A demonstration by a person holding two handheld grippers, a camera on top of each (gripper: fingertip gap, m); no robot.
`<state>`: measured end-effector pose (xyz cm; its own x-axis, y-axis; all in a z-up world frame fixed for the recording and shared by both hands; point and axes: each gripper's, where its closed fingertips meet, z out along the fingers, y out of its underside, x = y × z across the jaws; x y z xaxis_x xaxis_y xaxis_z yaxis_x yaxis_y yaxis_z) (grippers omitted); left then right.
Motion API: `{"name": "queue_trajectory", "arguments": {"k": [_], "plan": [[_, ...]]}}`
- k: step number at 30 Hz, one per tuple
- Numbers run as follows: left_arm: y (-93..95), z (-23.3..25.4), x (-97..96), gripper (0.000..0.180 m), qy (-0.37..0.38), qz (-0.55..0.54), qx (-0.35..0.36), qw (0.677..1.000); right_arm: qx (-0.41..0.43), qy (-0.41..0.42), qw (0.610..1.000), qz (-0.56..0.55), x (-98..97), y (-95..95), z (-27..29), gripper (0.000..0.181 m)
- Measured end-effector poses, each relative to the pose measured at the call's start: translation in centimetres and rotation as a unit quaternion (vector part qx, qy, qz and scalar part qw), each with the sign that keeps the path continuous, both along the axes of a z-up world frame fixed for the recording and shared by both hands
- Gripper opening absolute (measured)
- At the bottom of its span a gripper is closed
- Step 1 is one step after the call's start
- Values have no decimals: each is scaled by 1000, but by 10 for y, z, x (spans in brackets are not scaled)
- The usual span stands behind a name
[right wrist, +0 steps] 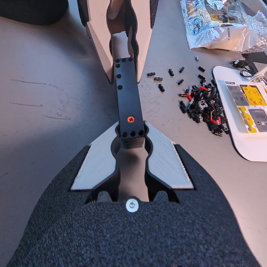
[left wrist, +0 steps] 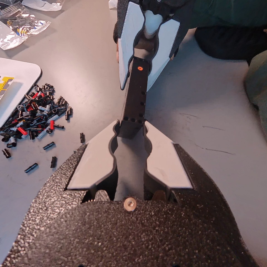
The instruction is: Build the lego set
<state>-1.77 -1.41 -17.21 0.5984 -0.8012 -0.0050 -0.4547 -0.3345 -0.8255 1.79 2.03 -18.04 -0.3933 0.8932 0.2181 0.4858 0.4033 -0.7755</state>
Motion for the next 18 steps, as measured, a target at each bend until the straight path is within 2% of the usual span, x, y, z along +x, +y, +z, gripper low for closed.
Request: {"name": "queue_trajectory", "arguments": {"k": [4,11,18], "plan": [[4,-9,-2,28,40,6,4,999,-15,-6,1000,2,3,0,0,26],[10,-10,-5,27,34,22,-10,999,-60,-15,998,-22,0,9,3,29],[12,-11,-6,25,60,33,15,998,-38,-29,999,-26,9,13,2,28]]}}
